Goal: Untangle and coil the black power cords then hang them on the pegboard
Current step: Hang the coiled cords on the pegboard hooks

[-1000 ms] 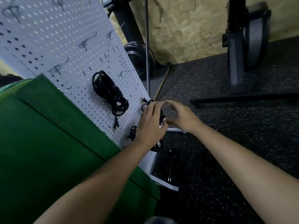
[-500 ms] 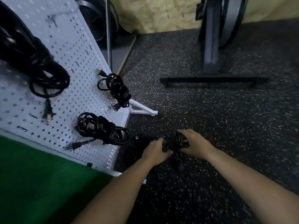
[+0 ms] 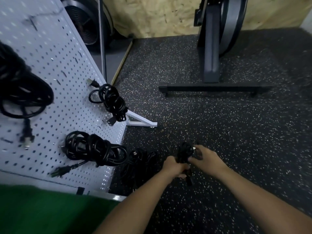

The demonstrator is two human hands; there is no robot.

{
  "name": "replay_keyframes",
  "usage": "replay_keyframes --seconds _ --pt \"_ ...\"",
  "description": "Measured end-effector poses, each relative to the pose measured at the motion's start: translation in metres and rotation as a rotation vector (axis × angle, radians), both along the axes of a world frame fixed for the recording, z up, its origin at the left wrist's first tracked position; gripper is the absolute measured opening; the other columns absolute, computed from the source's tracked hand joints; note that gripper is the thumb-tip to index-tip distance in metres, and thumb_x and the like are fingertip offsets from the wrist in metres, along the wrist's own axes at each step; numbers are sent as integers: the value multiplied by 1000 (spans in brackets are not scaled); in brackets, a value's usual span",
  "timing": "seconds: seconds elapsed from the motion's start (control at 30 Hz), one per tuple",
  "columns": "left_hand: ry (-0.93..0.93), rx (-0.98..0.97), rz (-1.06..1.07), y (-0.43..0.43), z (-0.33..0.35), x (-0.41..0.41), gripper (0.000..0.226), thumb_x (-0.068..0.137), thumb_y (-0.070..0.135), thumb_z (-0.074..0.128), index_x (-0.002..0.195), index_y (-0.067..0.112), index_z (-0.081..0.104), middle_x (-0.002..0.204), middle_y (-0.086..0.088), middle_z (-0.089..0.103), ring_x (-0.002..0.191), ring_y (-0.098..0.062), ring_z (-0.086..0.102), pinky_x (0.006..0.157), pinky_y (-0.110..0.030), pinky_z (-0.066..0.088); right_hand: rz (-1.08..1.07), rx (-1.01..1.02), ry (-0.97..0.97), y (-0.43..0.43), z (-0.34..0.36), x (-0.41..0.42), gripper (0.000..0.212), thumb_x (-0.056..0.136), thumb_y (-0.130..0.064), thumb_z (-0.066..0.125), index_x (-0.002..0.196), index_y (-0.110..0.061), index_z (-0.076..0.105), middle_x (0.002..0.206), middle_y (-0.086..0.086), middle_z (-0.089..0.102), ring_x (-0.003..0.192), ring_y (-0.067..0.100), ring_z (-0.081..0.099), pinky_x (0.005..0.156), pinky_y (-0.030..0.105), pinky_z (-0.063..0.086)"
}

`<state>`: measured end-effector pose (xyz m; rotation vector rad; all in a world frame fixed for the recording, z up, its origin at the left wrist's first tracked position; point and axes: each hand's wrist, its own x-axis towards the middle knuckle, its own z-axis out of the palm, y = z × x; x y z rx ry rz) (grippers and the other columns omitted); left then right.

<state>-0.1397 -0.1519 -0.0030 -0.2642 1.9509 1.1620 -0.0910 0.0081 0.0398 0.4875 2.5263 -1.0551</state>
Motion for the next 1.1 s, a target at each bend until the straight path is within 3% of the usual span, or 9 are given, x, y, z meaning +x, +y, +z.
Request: replay_keyframes --seconds 0.13,0.23,0.3,0.47,0.53,0.67,0.83,1.0,1.1 --pt "262 21 -43 -9 76 -9 29 88 37 77 113 21 74 101 4 77 93 -13 73 86 -32 61 -276 -314 67 -18 37 -19 81 85 -55 80 149 -19 45 129 3 66 118 23 64 102 38 52" --pt "445 -26 -121 -28 135 -14 41 84 39 78 121 25 67 108 8 73 99 -10 69 87 -29 56 -257 -440 178 -41 88 -32 40 88 -37 82 118 -17 67 112 1 74 106 18 70 90 29 56" --pt "554 -29 -135 -42 171 -12 44 83 38 80 121 22 65 111 6 72 102 -13 68 90 -32 56 -219 -436 274 -55 125 -39 26 86 -30 85 105 -21 70 105 1 77 101 17 72 91 33 58" --pt "841 -78 -119 -66 255 -4 32 86 37 76 112 21 65 95 8 68 85 -9 64 64 -18 47 -125 -365 460 -78 202 -61 38 74 -34 88 105 -27 67 106 -3 76 103 19 70 98 43 55" --pt "927 -126 -130 -72 281 -2 33 81 41 69 107 21 67 95 3 71 87 -15 66 73 -31 55 -96 -322 522 -78 221 -61 44 70 -39 87 107 -30 66 105 -7 74 102 16 69 94 39 55" --pt "1128 -202 -36 -82 323 -6 21 90 12 65 109 13 72 99 -1 72 93 -18 67 86 -36 59 30 -250 598 -71 250 -61 51 64 -50 81 109 -32 66 106 -10 74 103 15 69 91 38 55" --pt "1351 -320 -20 -97 371 -14 27 91 4 65 117 11 72 107 -1 68 97 -16 65 87 -38 61 40 -289 681 -79 281 -83 43 75 -32 86 113 -32 66 111 -8 73 104 17 66 85 32 46" --pt "1529 -518 -83 -122 428 -24 32 93 4 59 121 12 71 119 -3 66 107 -21 65 91 -42 58 83 -424 713 -106 290 -116 59 75 -30 93 126 -26 65 119 -5 73 112 20 67 97 42 52" --pt "1462 -748 -115 -133 461 -36 37 95 8 58 131 11 68 131 -5 63 116 -25 63 95 -42 55 95 -450 754 -120 298 -136 61 74 -32 93 129 -27 65 122 -3 73 113 20 66 99 42 53"
